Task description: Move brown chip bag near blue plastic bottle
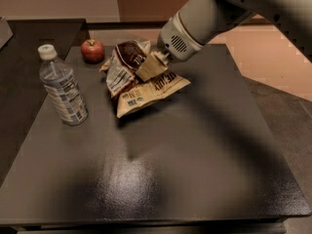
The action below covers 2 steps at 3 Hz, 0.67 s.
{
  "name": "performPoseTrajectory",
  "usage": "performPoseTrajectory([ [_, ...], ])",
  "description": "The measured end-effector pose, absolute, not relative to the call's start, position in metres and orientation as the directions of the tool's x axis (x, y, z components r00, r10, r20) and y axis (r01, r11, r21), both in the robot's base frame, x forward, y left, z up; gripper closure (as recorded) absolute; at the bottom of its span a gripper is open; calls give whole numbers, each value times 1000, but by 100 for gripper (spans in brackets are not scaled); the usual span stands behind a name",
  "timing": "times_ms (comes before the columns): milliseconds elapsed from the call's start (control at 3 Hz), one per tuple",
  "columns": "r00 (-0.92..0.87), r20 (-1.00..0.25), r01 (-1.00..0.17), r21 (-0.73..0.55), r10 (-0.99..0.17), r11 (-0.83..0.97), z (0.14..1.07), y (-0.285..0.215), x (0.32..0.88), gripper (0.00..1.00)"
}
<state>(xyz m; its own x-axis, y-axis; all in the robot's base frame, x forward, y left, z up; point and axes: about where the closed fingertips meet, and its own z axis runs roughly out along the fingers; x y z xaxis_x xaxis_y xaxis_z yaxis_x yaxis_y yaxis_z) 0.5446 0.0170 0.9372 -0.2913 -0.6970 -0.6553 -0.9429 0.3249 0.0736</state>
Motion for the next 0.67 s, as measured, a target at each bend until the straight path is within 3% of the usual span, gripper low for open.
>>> performPoseTrajectory([
  [333,-274,-673,-952,88,-687,294,932,33,531,100],
  [667,-249,-693,-962,94,-677,258,926,51,519,77],
])
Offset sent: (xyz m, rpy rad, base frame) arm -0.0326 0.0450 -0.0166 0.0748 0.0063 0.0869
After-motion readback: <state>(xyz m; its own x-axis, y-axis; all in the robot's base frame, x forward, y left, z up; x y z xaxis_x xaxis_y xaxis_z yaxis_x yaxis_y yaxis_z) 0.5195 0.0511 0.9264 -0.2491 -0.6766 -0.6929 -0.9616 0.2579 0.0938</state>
